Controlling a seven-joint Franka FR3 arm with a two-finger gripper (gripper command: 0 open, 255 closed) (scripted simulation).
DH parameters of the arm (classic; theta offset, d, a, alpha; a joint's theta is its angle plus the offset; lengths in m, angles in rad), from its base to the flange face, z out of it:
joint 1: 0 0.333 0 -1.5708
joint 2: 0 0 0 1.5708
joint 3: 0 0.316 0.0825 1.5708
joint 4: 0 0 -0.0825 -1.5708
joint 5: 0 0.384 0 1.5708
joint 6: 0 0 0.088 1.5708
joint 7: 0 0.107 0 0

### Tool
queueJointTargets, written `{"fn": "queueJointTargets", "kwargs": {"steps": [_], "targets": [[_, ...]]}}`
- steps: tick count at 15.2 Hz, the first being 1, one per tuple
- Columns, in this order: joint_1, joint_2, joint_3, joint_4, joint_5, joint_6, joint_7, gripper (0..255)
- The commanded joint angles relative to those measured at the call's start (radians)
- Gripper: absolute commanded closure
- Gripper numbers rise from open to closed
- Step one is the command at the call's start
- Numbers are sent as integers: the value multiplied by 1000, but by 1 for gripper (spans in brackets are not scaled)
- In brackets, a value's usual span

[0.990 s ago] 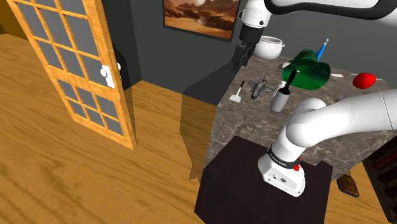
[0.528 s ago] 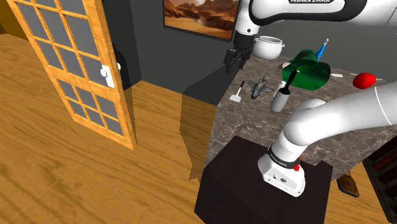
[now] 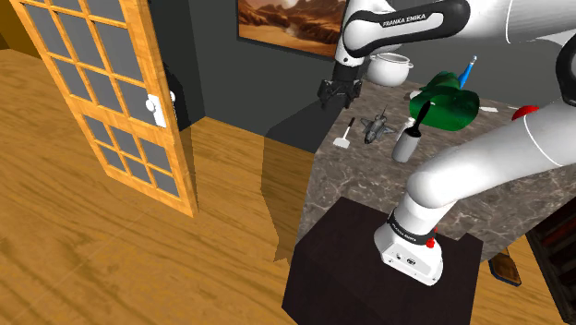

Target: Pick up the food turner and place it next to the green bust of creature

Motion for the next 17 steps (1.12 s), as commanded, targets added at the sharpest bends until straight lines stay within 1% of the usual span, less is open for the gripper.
{"fn": "queueJointTargets", "kwargs": {"steps": [1, 14, 15, 17], "targets": [[-35, 39, -6, -4, -9, 46, 64, 0], [-247, 293, -86, -22, -73, 321, 441, 0], [-257, 304, -91, -23, -76, 334, 460, 0], [-258, 322, -93, -34, -77, 364, 460, 0]]}}
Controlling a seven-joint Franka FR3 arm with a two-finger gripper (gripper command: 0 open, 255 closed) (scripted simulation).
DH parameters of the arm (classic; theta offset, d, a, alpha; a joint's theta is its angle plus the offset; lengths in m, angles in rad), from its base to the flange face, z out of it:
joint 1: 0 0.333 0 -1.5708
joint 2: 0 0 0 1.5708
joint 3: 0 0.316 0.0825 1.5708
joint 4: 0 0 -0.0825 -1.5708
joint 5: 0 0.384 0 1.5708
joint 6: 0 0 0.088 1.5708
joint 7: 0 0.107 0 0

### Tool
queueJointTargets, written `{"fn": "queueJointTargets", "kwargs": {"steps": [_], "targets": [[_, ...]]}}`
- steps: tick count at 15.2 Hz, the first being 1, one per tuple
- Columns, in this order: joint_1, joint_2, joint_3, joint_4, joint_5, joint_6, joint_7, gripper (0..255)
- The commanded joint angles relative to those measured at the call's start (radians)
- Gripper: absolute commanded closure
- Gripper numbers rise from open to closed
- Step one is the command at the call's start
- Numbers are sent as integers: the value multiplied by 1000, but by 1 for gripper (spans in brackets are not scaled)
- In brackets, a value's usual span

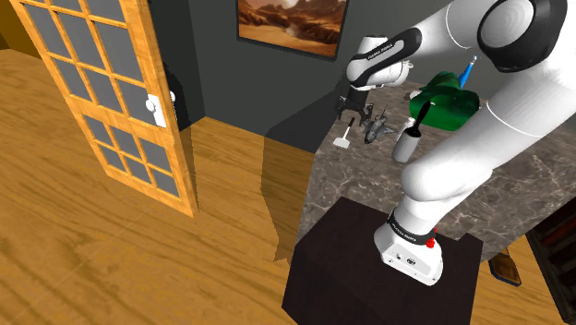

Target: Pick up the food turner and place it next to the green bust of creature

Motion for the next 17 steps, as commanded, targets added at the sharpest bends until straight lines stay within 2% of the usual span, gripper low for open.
{"fn": "queueJointTargets", "kwargs": {"steps": [1, 6, 13, 14, 17], "targets": [[-5, 21, -5, -9, -2, 32, 4, 0], [-6, 68, -8, -31, -1, 100, 3, 0], [-6, 68, -8, -31, -1, 99, 3, 0], [-6, 68, -8, -31, -1, 99, 3, 255], [-6, 68, -8, -31, -1, 99, 3, 255]]}}
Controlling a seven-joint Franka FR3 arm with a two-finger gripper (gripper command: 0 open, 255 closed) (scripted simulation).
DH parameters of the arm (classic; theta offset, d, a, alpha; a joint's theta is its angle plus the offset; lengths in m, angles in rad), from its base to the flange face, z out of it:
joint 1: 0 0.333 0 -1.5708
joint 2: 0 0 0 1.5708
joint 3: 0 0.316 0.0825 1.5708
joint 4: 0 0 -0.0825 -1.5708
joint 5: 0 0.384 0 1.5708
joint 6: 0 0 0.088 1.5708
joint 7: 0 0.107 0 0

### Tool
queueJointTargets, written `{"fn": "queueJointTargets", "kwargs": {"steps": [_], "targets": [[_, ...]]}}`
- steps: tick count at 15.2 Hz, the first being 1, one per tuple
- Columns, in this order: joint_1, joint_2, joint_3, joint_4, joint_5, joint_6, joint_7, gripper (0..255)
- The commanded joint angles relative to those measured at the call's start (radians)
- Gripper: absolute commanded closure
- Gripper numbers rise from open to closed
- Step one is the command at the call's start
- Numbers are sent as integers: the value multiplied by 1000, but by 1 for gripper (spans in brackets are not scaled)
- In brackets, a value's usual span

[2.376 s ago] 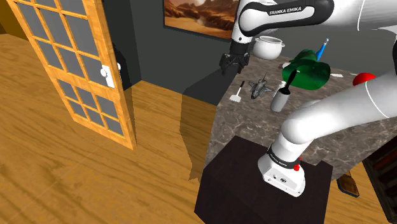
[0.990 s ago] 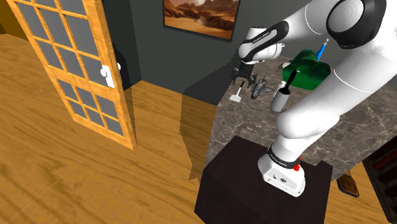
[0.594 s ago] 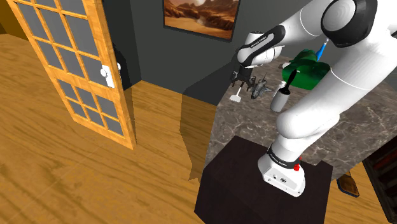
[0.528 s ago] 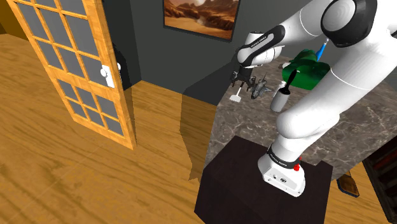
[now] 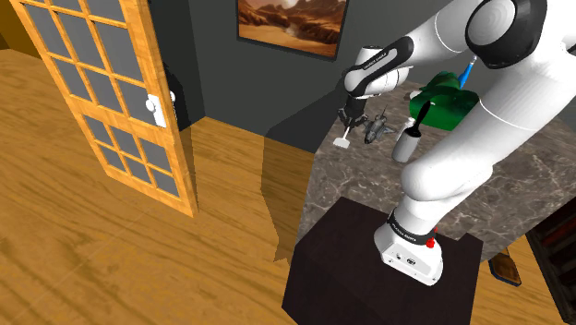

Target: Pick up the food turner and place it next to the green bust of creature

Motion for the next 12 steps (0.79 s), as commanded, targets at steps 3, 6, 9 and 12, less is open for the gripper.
{"fn": "queueJointTargets", "kwargs": {"steps": [3, 6, 9, 12], "targets": [[0, 0, 0, 0, 0, 0, 0, 255], [0, 0, 0, 0, 0, 0, 0, 255], [0, -29, 1, 16, 0, -45, -1, 255], [1, -55, 2, 34, 0, -89, -2, 255]]}}
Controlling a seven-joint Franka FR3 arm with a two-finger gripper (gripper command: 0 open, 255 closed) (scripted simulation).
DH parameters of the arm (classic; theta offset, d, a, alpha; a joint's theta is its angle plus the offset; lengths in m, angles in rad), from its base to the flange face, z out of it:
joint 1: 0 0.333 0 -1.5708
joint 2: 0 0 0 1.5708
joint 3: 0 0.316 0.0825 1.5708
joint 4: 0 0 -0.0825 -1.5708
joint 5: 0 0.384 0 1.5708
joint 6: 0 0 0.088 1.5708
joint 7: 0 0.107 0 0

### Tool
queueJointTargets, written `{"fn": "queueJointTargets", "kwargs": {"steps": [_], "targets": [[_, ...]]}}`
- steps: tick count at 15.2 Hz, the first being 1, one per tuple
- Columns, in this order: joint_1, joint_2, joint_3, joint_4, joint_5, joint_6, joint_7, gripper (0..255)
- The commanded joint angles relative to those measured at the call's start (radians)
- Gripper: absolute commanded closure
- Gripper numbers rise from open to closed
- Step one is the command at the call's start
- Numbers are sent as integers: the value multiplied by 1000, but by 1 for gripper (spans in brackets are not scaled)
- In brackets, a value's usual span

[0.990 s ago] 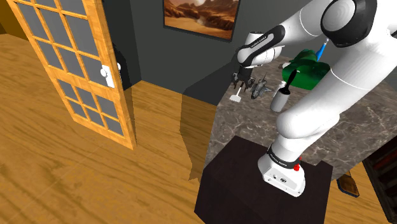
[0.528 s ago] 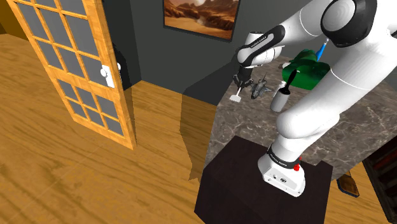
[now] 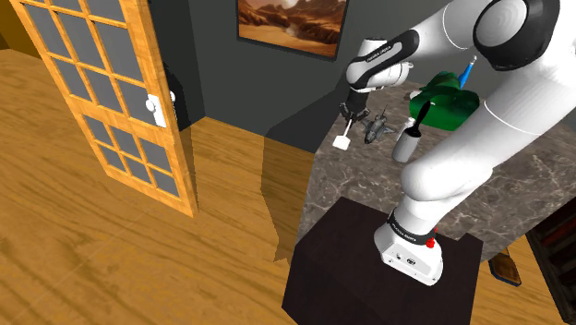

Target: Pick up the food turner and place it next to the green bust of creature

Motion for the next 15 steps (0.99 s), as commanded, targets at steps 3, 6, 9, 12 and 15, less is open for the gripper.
{"fn": "queueJointTargets", "kwargs": {"steps": [3, 6, 9, 12, 15], "targets": [[0, -35, 1, 25, 0, -60, -2, 255], [0, -57, 3, 47, 1, -104, -3, 255], [1, -76, 4, 70, 2, -147, -5, 255], [1, -94, 5, 96, 2, -190, -6, 255], [2, -109, 7, 123, 3, -232, -7, 255]]}}
